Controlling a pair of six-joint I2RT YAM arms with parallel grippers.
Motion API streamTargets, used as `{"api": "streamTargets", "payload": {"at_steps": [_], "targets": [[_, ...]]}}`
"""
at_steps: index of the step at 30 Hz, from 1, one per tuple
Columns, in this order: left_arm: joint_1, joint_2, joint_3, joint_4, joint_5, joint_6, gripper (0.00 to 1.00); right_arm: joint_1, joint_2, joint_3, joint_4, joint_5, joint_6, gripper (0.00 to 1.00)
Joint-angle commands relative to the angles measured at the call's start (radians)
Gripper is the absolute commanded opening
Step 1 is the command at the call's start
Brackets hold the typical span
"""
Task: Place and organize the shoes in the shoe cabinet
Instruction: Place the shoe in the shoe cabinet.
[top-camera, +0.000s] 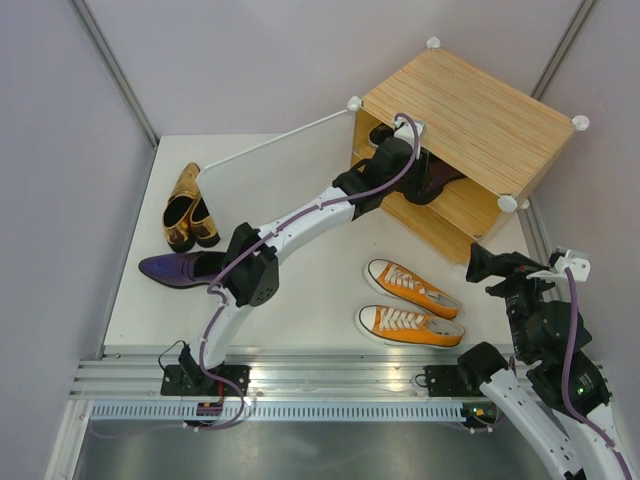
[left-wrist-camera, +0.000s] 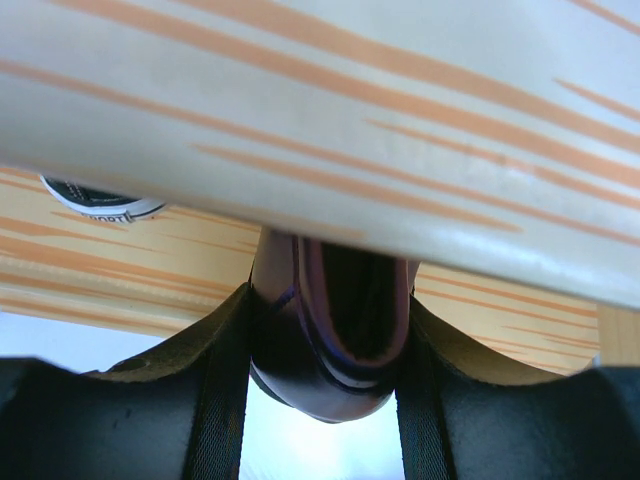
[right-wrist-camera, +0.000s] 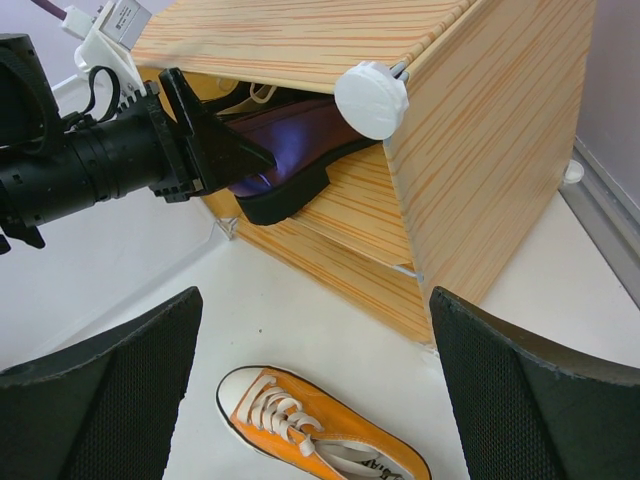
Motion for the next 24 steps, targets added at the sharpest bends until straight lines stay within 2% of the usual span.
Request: {"api": "streamTargets", "payload": {"at_steps": [1,4,7,16,21,24], "targets": [[0.010,0.017,0.055,0.184,-0.020,-0.073,0.31,0.010,0.001,-0.005,0.027,0.017,-0.015,0.98],[0.012,0.014,0.046,0.186,-0.003,-0.078,0.59,0.012,-0.002,-0.006,0.027,0.020,-0.015,0.98],[0.010,-0.019,-0.006,0.186,0.005,-0.077,0.69,0.013,-0.004,-0.008,0.027,0.020,-0.016,0.98],[0.002,-0.159,-0.193,0.203,0.069,-0.038,0.86,0.016,-0.007,-0.009,0.028,0.020,-0.016,0.98],[-0.007,-0.214,-0.232,0.188,0.052,0.060,0.98,0.016,-0.002,-0.008,0.028,0.015,-0.013,0.98],[-0.011,-0.230,-0.261,0.175,0.054,0.112,1.00,0.016,-0.002,-0.006,0.027,0.015,-0.013,0.98]]}}
